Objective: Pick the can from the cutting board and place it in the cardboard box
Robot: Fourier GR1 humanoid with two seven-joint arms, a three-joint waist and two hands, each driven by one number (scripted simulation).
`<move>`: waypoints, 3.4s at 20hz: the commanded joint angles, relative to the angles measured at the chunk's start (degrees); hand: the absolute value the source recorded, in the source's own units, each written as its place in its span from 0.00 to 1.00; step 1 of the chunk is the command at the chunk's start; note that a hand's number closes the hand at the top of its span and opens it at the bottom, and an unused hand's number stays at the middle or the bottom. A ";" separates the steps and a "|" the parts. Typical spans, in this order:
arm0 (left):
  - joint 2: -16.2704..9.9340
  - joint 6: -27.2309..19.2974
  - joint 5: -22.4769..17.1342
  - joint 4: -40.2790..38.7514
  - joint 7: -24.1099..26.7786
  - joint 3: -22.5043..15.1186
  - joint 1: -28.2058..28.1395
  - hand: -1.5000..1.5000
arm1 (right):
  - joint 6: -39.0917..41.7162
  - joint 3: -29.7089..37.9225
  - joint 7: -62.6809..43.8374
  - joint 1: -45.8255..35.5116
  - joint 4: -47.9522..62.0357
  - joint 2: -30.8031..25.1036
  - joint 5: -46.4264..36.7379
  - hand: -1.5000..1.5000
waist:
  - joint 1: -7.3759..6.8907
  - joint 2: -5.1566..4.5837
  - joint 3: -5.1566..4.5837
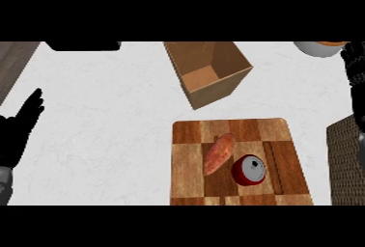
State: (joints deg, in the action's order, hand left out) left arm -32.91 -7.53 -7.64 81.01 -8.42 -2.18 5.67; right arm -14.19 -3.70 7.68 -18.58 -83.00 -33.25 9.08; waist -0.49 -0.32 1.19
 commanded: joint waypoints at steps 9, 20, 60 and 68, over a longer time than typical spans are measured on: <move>9.82 2.75 -13.72 8.51 -3.31 1.79 -0.75 0.50 | 21.02 -2.58 11.25 2.18 -4.58 3.27 14.75 0.00 | -0.20 0.48 -0.98; 9.44 3.20 -14.88 9.56 -3.02 4.56 -2.41 0.50 | 37.13 -6.33 19.57 6.47 -17.06 -14.81 -0.47 0.00 | 1.20 0.61 -1.27; 12.94 8.08 -12.31 17.34 -10.84 9.90 -4.61 0.50 | 61.51 -16.91 -18.43 -0.88 -28.46 1.22 -32.07 0.00 | 0.11 0.37 -1.18; 17.72 9.74 -7.68 10.61 -3.22 8.85 -4.67 0.50 | 63.49 -17.80 -16.88 1.14 -30.30 4.62 -41.51 0.00 | 0.37 0.33 -1.20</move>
State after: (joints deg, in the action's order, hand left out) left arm -16.26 0.77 -15.71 94.29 -13.71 6.03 0.70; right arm 48.55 -20.48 -8.73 -17.22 -113.19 -31.05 -28.36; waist -0.13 0.02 0.00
